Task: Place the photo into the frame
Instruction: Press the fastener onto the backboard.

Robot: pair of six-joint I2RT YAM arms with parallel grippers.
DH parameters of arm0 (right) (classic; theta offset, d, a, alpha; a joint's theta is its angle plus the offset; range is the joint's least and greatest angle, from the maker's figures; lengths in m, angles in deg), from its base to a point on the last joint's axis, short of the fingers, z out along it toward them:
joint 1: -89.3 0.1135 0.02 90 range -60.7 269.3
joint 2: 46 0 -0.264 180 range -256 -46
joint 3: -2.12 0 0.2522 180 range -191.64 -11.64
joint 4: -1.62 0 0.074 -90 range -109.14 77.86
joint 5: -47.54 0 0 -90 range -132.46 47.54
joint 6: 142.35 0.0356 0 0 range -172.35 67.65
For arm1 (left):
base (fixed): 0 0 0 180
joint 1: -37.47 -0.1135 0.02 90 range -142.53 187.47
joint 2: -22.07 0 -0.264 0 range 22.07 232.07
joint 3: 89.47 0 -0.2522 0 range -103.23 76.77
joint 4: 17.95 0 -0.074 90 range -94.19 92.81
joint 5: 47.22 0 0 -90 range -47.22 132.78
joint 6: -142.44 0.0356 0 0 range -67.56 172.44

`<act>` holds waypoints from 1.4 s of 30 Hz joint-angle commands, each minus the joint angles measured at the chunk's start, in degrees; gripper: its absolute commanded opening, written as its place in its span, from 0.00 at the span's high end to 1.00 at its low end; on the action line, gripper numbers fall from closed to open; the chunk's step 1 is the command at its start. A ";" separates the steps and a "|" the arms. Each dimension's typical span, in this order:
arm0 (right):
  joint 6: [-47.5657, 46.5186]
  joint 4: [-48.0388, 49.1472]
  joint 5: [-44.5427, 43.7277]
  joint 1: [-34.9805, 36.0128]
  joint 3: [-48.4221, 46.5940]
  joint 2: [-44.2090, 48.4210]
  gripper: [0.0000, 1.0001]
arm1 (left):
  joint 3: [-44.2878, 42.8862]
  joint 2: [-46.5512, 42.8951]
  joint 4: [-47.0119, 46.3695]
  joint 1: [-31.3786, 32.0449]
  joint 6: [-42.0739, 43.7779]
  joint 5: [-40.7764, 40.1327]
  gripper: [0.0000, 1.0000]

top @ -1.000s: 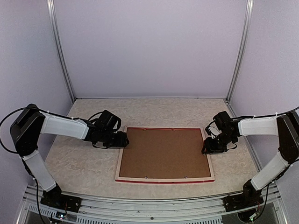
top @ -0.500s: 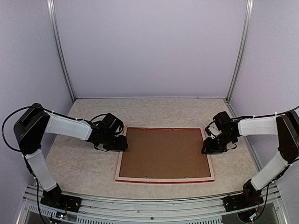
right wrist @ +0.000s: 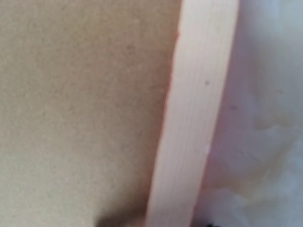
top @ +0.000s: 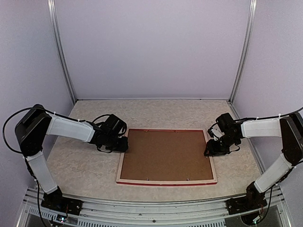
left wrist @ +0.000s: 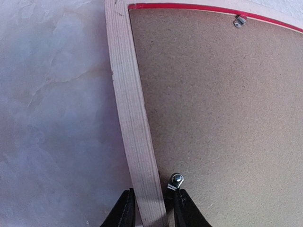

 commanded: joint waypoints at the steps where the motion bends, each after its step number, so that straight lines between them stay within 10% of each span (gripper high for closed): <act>1: -0.57 0.64 0.40 0.56 0.75 -0.69 0.52 | -0.54 1.15 0.31 -0.37 0.78 -2.35 0.76; 11: -0.69 0.33 0.20 0.58 0.82 -0.48 0.52 | 0.01 0.19 -1.45 -0.46 2.16 -1.16 0.80; 20: 0.38 -1.12 -1.11 0.59 0.76 0.88 0.42 | 1.75 -2.64 -2.72 -1.42 1.15 4.25 0.36; 42: 4.04 -3.22 -1.74 1.08 2.01 2.61 0.41 | 2.73 -3.78 0.65 -0.20 -0.22 2.11 0.35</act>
